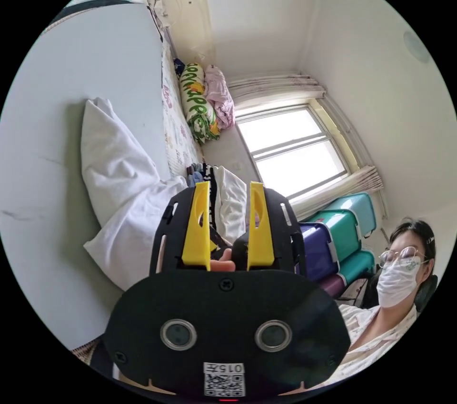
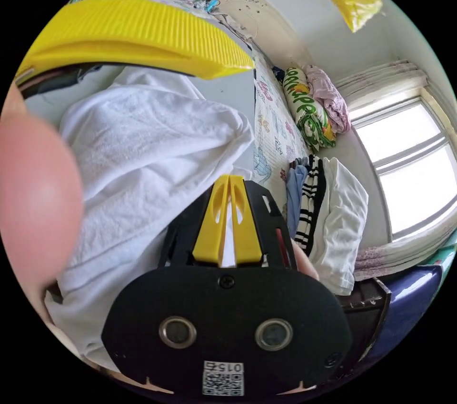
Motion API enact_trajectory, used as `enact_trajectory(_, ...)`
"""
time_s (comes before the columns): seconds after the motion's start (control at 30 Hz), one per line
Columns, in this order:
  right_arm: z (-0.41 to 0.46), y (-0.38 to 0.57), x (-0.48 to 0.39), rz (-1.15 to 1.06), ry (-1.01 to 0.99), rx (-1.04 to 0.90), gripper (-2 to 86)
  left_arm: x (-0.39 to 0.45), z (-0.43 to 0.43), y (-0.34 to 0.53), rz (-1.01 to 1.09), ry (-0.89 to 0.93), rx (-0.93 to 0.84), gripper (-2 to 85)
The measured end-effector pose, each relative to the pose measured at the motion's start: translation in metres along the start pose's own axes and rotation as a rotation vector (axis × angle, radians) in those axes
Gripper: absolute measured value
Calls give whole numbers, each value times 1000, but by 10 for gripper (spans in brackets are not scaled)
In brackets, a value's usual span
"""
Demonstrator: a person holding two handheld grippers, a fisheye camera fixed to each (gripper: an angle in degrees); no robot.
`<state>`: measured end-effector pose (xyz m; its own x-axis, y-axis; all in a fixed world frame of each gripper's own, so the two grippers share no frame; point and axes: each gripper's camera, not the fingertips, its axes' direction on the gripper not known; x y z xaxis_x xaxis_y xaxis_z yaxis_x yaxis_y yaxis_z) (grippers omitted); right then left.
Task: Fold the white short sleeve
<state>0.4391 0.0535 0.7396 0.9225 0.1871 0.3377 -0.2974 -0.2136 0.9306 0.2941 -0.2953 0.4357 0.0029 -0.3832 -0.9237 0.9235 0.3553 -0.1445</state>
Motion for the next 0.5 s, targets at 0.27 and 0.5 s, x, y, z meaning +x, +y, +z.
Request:
enact_trajectory(0.27,-37,83,72,27,-65,120,-9,7,-15,-17,46,-15,27,135)
enact_trajectory(0.5,-42,203,248,350,-728,334,36,68,-9,-50,247,-290,-102,114)
